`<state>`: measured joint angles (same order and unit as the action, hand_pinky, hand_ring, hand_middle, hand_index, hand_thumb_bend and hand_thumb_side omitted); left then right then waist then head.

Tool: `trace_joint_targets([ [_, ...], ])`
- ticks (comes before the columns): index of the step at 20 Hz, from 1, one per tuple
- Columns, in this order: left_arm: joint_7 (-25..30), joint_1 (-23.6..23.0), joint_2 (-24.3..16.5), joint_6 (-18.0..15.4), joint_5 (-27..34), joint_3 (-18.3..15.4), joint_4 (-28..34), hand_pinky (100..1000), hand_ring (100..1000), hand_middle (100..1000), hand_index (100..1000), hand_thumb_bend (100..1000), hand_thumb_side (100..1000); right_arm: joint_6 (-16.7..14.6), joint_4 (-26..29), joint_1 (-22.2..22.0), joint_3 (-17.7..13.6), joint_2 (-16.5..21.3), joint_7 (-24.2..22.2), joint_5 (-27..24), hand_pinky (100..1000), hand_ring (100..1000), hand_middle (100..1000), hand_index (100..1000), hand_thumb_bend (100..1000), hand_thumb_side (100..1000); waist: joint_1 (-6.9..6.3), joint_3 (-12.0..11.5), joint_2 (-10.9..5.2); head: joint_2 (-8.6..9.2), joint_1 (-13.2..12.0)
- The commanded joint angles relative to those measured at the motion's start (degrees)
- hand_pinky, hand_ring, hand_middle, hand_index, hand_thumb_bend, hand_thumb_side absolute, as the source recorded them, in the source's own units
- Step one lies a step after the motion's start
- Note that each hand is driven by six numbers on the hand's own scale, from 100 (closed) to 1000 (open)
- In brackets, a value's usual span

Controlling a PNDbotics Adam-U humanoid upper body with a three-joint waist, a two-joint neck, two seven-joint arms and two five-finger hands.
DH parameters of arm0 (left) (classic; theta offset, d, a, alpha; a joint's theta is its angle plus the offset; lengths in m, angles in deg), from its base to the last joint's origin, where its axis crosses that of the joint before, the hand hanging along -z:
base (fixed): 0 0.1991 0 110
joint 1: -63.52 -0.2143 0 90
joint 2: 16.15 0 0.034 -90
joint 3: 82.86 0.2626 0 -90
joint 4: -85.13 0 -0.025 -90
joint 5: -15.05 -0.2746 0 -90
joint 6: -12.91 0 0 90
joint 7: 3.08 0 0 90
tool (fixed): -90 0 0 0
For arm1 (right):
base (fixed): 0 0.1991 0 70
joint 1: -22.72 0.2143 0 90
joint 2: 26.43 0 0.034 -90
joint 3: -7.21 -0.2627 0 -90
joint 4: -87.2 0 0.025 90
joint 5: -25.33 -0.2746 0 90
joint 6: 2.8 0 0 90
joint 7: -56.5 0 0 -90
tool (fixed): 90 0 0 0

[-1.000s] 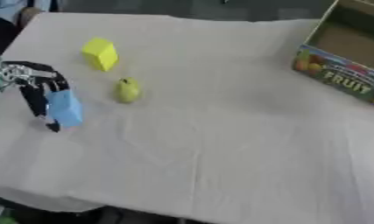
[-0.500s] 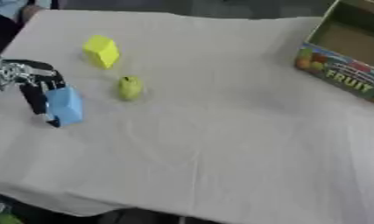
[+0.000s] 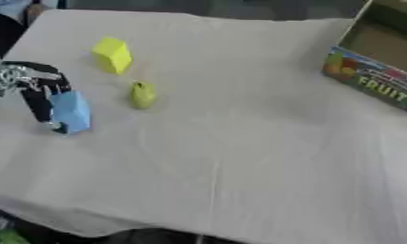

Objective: Pick up the objects with one hand, pass them to the other hand, and then place them into the box on the other side of the table.

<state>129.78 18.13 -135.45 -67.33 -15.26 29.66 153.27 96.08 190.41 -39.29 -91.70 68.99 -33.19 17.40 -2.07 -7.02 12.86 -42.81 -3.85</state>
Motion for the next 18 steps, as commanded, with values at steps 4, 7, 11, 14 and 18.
trace_joint_targets([
  [4,-5.9,0.8,-3.5,3.4,4.8,-5.5,11.0,697,718,639,514,450,100,-0.2,0.7,1.4,-0.2,1.8,0.3,-0.5,1000,1000,854,884,100,566,0.27,-0.3,-0.97,-0.45,0.4],
  [7,-8.9,2.0,-1.6,5.5,6.8,-5.6,14.0,683,696,624,510,397,100,-0.3,0.7,1.6,-0.1,1.8,0.2,-0.6,1000,1000,854,884,100,566,0.47,-0.3,-0.98,-0.09,0.4],
  [11,-13.2,2.2,2.3,7.0,8.4,-6.6,16.1,671,675,611,508,351,100,-0.4,0.7,1.9,0.0,1.7,0.1,-0.7,1000,1000,854,884,100,565,0.7,-0.3,-0.9,0.53,0.1],
  [14,-16.5,2.1,6.6,7.2,8.2,-7.4,16.7,657,652,596,510,287,100,-0.5,1.0,2.5,0.5,1.5,-0.3,-0.9,1000,1000,856,884,100,563,0.91,-0.4,-0.92,1.06,0.0],
  [18,-19.9,1.9,12.7,6.3,7.2,-7.1,15.1,648,638,586,509,238,100,-0.7,2.0,4.7,2.6,1.3,-2.4,-0.3,1000,1000,856,884,100,551,1.29,-0.2,-1.05,1.7,-0.3],
])
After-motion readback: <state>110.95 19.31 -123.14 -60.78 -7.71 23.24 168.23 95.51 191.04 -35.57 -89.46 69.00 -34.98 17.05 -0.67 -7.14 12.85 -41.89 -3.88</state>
